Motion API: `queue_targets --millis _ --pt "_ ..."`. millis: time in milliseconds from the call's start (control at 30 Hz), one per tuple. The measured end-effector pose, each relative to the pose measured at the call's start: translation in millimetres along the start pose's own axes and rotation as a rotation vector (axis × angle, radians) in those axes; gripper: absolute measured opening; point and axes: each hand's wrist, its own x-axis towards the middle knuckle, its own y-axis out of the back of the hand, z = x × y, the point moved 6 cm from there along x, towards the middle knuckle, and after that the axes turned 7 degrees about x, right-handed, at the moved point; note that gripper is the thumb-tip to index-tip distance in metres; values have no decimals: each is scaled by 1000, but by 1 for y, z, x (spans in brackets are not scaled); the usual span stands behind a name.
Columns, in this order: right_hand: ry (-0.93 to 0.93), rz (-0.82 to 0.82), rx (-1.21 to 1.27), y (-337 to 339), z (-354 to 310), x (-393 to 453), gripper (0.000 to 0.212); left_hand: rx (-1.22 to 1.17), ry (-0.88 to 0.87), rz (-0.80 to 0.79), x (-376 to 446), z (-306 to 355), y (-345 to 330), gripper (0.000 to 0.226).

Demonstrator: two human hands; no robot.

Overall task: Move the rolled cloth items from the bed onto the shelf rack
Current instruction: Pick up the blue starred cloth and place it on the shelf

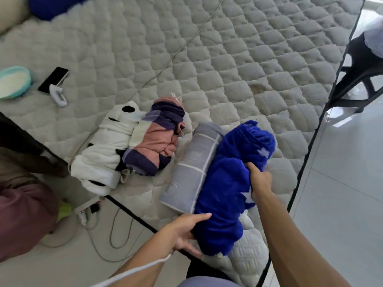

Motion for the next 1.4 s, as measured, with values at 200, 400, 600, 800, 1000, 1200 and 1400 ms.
queue_targets --millis 200,400,600,800,1000,1200,1400 --pt "98 -40 189 -10 -10 -54 42 6 -168 45 -31 -9 7 74" --pt "257 -231 269 -41 -22 -148 36 -85 -396 134 -94 -44 39 64" --pt "379 -524 213 -95 15 -285 9 -257 -608 288 -181 -147 93 58" --pt "406 -896 71 -143 107 -450 14 -535 -739 443 -249 -309 138 53" --pt "413 -1222 -142 -179 224 -597 45 -780 -797 670 -301 -459 178 46" --pt "455 -1543 -358 -213 337 -737 39 -1031 -816 839 -327 -591 216 62" --pt "440 -1911 -566 -241 475 -866 46 -1290 -746 1011 -350 -724 259 59"
